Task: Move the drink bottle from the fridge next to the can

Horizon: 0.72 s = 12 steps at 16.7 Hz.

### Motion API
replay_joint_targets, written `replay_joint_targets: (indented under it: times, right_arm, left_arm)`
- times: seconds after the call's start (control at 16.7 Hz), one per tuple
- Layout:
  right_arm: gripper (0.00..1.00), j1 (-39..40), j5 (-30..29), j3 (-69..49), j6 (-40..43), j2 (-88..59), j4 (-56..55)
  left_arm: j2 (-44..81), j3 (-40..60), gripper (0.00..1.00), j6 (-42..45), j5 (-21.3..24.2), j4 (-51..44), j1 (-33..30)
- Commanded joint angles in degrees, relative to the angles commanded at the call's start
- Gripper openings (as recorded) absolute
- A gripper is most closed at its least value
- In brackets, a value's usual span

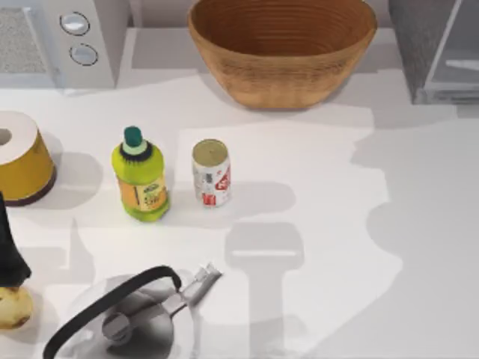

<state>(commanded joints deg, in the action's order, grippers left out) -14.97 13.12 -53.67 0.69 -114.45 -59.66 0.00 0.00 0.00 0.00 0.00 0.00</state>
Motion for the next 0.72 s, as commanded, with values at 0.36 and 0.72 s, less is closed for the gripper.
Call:
replay_joint_targets:
  times: [0.36,0.72]
  right_arm:
    - [1.0,-1.7,1.5,-6.1,0.1,-11.9,-6.7]
    - [1.0,-1.3,1.3,-6.7,0.1,-12.3,-6.2]
  left_arm:
    - [0.0,0.0,1.0,0.0,0.0,0.0,0.0]
    - [0.0,0.0,1.0,0.0,0.0,0.0,0.0]
